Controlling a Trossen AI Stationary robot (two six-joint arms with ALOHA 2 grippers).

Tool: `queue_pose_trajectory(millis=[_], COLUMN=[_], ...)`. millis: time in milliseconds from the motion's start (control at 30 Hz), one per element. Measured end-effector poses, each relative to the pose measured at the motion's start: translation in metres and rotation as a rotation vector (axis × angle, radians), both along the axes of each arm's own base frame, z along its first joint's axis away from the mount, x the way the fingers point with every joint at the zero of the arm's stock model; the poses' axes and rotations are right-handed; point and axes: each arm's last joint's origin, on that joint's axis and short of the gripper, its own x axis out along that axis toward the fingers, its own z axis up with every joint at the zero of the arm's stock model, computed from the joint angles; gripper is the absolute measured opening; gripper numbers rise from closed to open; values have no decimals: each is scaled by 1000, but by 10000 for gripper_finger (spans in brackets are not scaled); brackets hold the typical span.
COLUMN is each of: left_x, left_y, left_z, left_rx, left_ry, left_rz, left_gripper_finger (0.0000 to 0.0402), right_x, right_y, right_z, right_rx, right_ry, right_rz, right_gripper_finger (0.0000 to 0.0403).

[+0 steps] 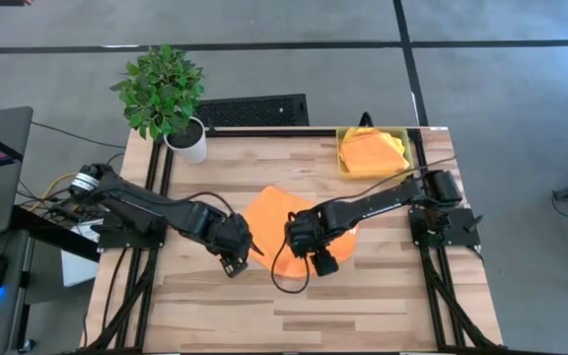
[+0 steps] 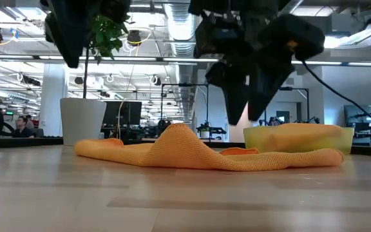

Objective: Fold microfiber towels
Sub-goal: Fold the orange microfiber towel

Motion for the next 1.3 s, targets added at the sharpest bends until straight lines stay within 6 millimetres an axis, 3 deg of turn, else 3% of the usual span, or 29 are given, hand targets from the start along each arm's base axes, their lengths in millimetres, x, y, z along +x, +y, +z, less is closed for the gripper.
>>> queue_pose_trajectory(millis=[133, 367, 467, 633, 833, 1133, 1300], left_x=[-12, -30, -34, -35, -34, -34, -34], left_y=[-5, -8, -9, -9, -9, -9, -8], left_z=[13, 32, 36, 37, 36, 36, 36], left_rx=[-1, 18, 25, 29, 61, 65, 70], left_ry=[-42, -130, -153, -153, -160, -158, -157], left_rz=[56, 112, 121, 117, 94, 94, 80], left_gripper_finger=[169, 169, 169, 169, 169, 169, 169], right_x=[3, 6, 7, 4, 0, -2, -2], right_y=[-1, -2, -1, 3, 10, 11, 11], right_z=[-2, -22, -36, -37, -24, -24, -24], right_rx=[1, -40, -108, -161, -173, -156, -144], right_ry=[-30, 28, 54, 79, 46, 62, 66], right_rz=[0, -9, -13, -18, -58, -72, -129], right_gripper_finger=[244, 244, 244, 239, 176, 15, 38])
